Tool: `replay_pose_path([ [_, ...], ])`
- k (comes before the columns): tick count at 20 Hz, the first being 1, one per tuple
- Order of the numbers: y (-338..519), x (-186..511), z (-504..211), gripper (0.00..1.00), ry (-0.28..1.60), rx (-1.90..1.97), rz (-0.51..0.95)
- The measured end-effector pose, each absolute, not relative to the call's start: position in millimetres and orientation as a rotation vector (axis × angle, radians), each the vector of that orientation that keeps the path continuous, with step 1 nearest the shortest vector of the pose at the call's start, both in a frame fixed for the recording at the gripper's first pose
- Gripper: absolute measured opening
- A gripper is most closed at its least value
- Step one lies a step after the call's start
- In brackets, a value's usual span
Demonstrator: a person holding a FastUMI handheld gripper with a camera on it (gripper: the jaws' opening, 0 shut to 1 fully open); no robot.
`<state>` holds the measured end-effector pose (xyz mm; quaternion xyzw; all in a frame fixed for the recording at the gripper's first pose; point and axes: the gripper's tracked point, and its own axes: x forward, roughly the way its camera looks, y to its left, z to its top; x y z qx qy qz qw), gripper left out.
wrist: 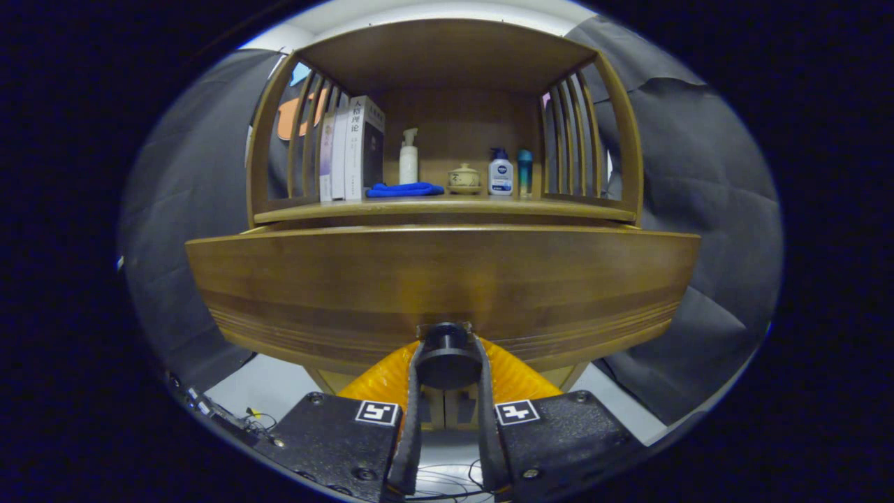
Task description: Pull open the drawer, take out the items inside it, and place them on the countertop above the cabinet.
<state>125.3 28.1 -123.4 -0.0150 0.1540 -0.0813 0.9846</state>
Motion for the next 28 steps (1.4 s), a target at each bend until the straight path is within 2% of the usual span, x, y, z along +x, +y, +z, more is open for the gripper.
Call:
replay_pose_path([
  [12, 45.5, 43.0, -142.7, 0.37, 0.374, 0.017, -0.092],
  [19, 47.8, 36.7, -145.7, 0.38, 0.421, 0.009, -0.060],
  [22, 43.9, 33.3, -142.3, 0.49, 0.465, -0.017, -0.077],
  [27, 66.0, 16.5, -111.0, 0.97, 0.484, -0.052, 0.008],
  [28, 69.4, 15.2, -101.7, 0.97, 0.495, -0.051, 0.013],
])
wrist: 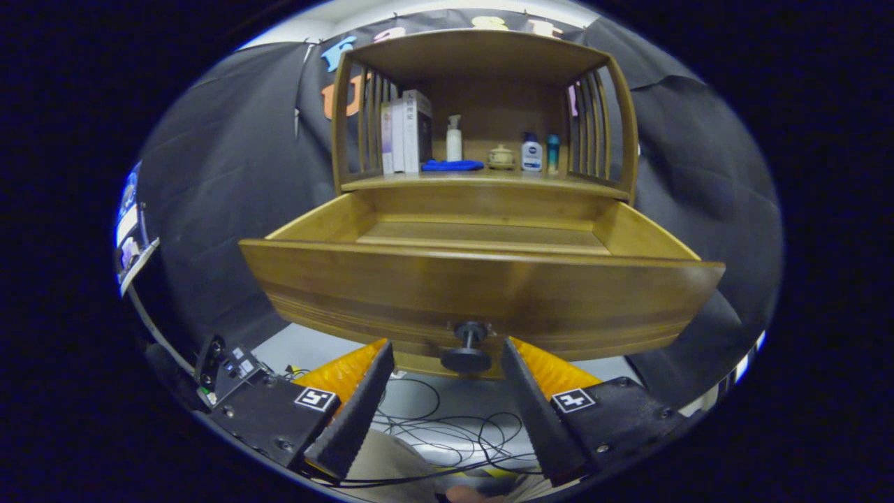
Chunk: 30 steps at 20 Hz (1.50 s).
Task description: Pull open the drawer, take out the items inside it, and place them on the countertop above the cabinet.
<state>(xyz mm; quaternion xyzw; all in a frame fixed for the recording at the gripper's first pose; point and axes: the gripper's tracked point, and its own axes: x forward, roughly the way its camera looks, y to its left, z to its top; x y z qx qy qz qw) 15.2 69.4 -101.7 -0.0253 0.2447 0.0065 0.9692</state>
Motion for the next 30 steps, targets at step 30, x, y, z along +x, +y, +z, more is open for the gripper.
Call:
replay_pose_path([
  [30, 29.6, 124.3, -112.0, 0.89, 1.395, 0.110, -0.148],
])
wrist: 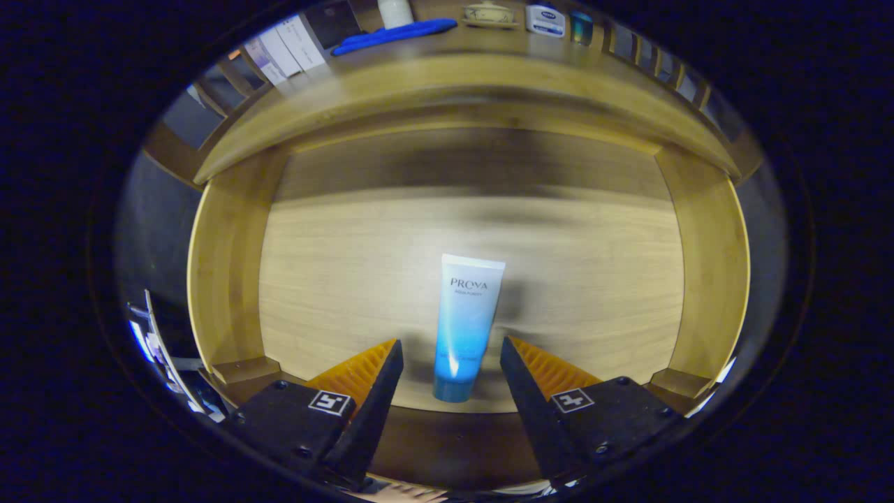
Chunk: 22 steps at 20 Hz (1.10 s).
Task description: Pull open the drawer, take out the items inside it, and place them on the countertop above the cabinet.
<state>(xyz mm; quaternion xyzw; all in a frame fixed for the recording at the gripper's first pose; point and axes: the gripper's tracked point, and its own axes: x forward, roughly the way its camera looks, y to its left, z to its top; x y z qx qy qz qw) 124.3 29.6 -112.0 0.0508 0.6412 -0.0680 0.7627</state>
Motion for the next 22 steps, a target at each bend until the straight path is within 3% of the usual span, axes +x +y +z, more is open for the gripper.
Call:
replay_pose_path([
  [5, 30.9, 119.7, -112.6, 0.65, 1.473, 0.143, -0.201],
  [10, 32.1, 128.7, -104.3, 0.50, 1.454, 0.128, -0.201],
  [17, 31.8, 135.9, -84.3, 0.42, 1.347, 0.142, -0.204],
  [22, 33.3, 140.2, -42.9, 0.42, 1.248, 0.111, -0.173],
])
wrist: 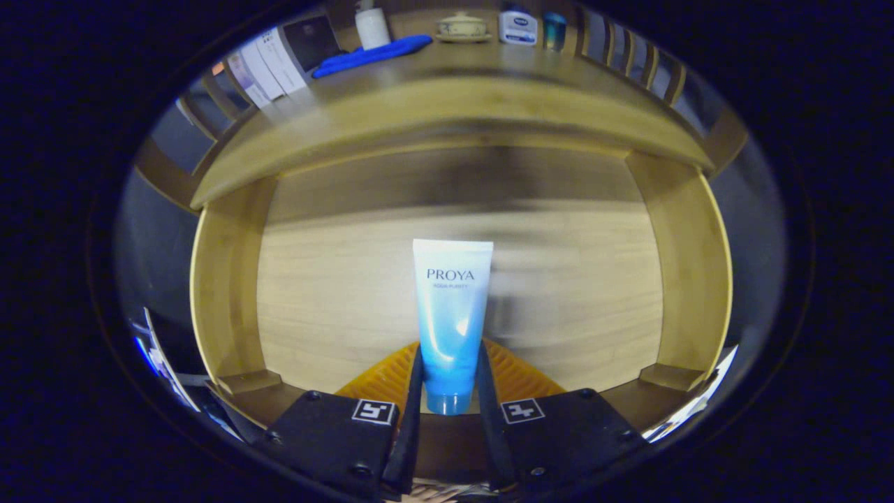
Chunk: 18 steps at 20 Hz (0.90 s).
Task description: Pull open the drawer, take out the items inside it, and place them on the countertop above the cabinet.
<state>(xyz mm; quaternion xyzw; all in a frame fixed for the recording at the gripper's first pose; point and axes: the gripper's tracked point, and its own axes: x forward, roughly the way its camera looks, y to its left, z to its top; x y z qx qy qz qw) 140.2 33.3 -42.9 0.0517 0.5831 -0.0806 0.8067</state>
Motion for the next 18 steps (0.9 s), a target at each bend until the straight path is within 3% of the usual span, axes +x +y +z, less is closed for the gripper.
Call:
replay_pose_path([
  [18, 15.6, 205.8, 94.7, 0.42, 0.967, 0.060, -0.074],
])
